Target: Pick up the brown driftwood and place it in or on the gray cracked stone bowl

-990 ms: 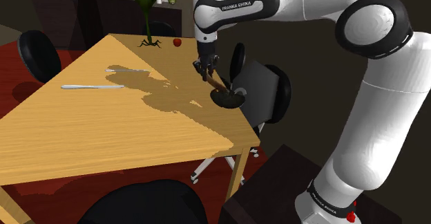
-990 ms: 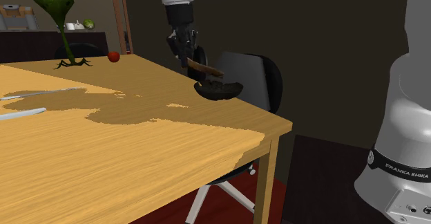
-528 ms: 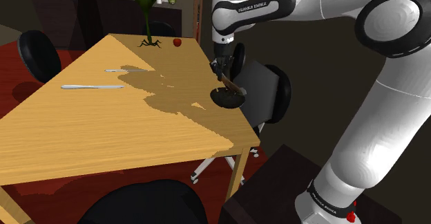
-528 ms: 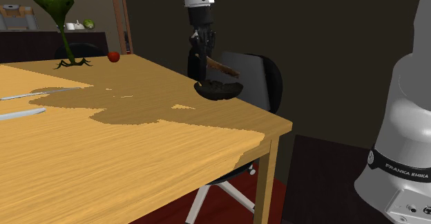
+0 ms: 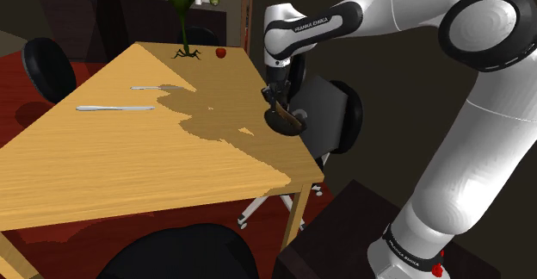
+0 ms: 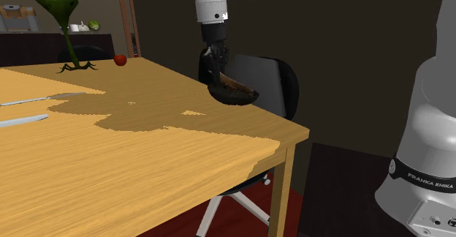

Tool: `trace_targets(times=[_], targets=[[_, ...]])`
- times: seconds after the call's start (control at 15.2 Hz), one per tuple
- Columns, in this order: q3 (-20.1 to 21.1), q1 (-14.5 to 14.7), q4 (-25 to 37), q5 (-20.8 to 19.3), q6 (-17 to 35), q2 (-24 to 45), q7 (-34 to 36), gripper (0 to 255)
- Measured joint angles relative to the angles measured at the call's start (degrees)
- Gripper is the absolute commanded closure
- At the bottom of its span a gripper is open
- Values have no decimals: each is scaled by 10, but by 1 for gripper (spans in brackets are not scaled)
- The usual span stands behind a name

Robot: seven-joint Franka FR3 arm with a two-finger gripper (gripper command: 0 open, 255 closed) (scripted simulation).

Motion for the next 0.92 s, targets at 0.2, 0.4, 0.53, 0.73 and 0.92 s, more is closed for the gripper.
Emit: trace_targets(times=[0.2,0.4,0.53,0.73,0.92], targets=[[0,0,-12,-2,22,9,3,255],[0,0,-23,-4,41,13,5,255],[-1,-1,-27,-4,45,14,5,255],[-1,-1,-28,-4,46,13,5,255],[-1,0,-29,-4,45,13,6,0]])
